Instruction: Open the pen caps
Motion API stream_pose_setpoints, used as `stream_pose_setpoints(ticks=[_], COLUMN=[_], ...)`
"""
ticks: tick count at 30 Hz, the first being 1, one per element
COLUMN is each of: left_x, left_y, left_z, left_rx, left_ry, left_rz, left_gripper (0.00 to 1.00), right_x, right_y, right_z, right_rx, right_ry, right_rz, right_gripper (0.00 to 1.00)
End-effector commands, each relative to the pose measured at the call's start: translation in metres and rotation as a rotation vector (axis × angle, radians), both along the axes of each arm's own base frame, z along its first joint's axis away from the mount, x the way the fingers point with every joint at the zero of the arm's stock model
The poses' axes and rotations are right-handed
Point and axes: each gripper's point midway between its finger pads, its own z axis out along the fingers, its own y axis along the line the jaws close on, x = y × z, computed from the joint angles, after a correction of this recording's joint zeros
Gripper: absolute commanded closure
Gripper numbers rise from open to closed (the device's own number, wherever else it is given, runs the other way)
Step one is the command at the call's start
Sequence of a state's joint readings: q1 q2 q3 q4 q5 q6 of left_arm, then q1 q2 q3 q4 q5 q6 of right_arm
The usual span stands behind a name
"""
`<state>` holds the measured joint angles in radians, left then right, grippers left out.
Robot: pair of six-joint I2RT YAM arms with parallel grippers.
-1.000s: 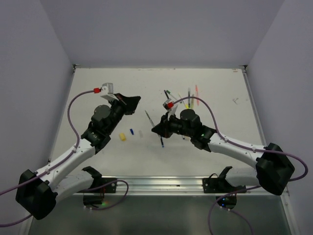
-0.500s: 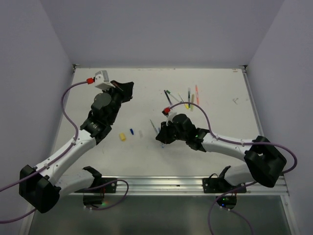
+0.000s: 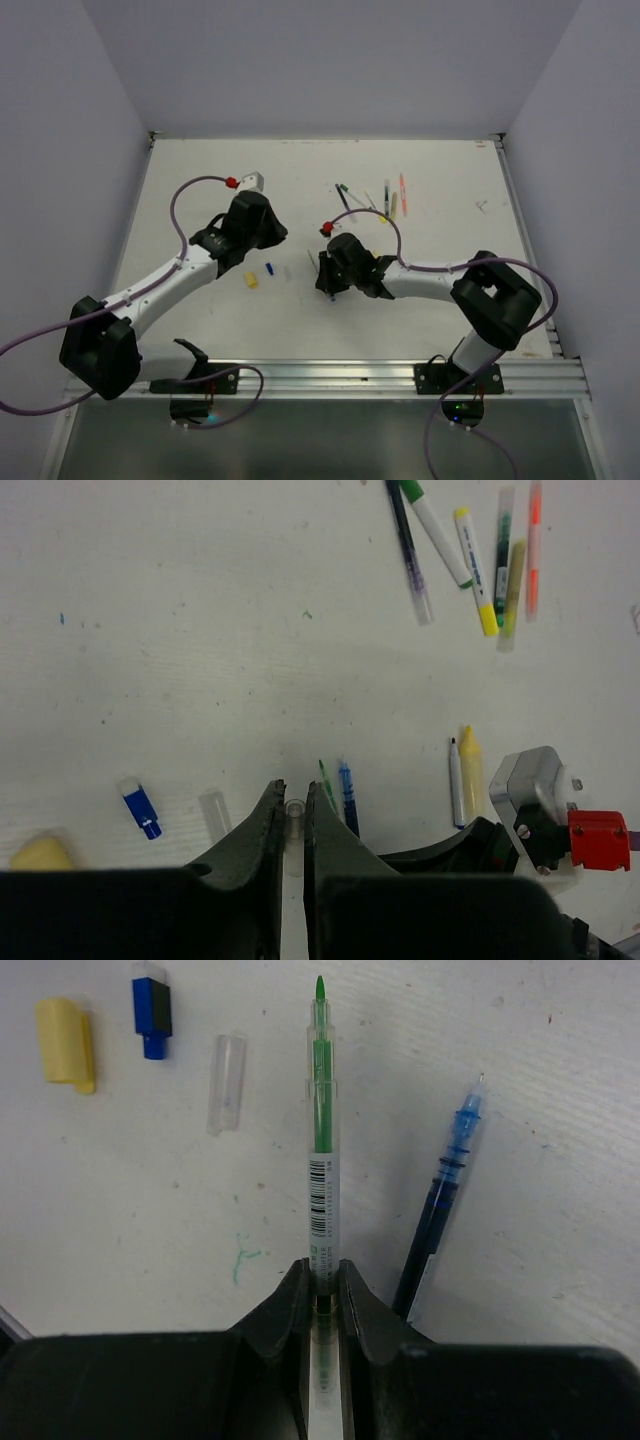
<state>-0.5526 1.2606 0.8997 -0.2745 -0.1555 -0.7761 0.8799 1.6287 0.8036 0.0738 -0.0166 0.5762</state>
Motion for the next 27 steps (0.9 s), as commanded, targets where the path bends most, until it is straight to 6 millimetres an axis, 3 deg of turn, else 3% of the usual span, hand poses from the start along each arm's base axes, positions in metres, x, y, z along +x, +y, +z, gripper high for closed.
stream_pose_setpoints(ticks=[1,5,14,27], left_x=[-0.016,-0.020,-0.023,-0.036], left_y=[-0.013,-0.026,-0.043,-0.030], left_z=[-0.024,-0.043,-0.085,-0.128], left_rx=[-0.001,0.036,0.135,0.253], left_ry=[0.116,0.168,0.286,0.391], left_rz=[-0.054,-0.086,-0.128,-0.107], left_gripper=[0.92,0.90,0.87,0.81], right_x=[0.010,0.008,0.015,0.022], right_y=[-0.008,-0.025,-0.061,-0.093], right_z=[-0.008,-0.021,-0.021,-0.009], right_rx=[-0.072,-0.157,-0.305,-0.363], right_ry=[0.005,0.028,-0.005,-0.028], right_rz=[-0.087,-0.131,-0.219,-0.253], right_gripper=[1.00,1.00,1.00,0.93])
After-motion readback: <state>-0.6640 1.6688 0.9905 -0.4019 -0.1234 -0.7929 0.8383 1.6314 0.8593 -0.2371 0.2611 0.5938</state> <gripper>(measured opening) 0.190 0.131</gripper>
